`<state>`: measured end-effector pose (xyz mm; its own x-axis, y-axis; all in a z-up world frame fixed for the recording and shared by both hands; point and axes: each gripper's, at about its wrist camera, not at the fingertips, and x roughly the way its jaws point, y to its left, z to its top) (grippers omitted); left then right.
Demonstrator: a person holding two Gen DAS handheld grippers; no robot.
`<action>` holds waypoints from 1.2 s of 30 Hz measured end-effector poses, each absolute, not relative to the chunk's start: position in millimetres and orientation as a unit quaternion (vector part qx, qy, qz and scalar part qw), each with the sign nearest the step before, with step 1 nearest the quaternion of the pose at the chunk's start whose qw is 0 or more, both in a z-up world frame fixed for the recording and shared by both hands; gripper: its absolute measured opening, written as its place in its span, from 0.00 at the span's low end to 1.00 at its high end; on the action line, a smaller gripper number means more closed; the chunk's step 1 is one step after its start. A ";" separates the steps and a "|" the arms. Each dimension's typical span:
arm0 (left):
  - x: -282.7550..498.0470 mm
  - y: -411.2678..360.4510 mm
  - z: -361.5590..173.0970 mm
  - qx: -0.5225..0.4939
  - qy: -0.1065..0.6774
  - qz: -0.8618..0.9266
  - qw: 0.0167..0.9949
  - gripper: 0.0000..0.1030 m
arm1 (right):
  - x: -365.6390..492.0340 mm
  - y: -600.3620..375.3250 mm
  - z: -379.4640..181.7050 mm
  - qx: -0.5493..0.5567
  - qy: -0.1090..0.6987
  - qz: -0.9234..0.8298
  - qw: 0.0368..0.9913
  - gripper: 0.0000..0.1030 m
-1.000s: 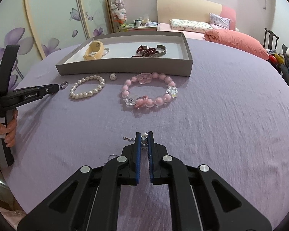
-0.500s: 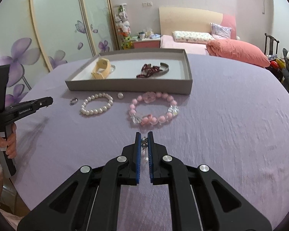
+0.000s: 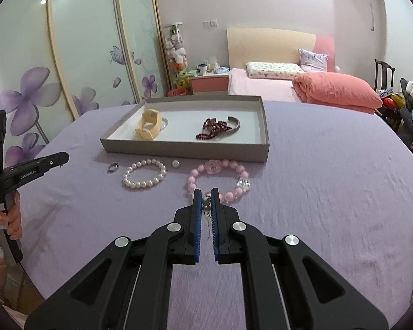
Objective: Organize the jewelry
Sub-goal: 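Carry both earrings up over the grey tray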
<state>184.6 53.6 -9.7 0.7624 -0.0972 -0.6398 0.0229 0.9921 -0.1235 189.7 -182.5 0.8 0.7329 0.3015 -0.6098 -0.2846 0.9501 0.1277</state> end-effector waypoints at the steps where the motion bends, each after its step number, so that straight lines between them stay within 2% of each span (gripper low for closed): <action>1: 184.1 53.4 -9.1 -0.054 0.343 -0.033 0.937 0.13 | 189.6 -182.2 1.5 0.013 0.328 0.157 0.931 0.07; 14: 182.3 53.1 0.1 -0.062 0.326 -0.035 0.943 0.13 | 192.3 -184.7 19.6 0.013 0.292 0.148 0.945 0.07; 36: 211.8 38.9 61.6 -0.095 0.218 -0.070 0.969 0.13 | 236.3 -172.5 79.0 0.002 0.186 0.146 0.972 0.07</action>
<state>211.8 38.9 61.6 0.8951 -0.1772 -0.4091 0.0943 0.9721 -0.2148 236.3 -172.5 79.0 0.8882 0.2842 -0.3611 -0.2826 0.9575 0.0586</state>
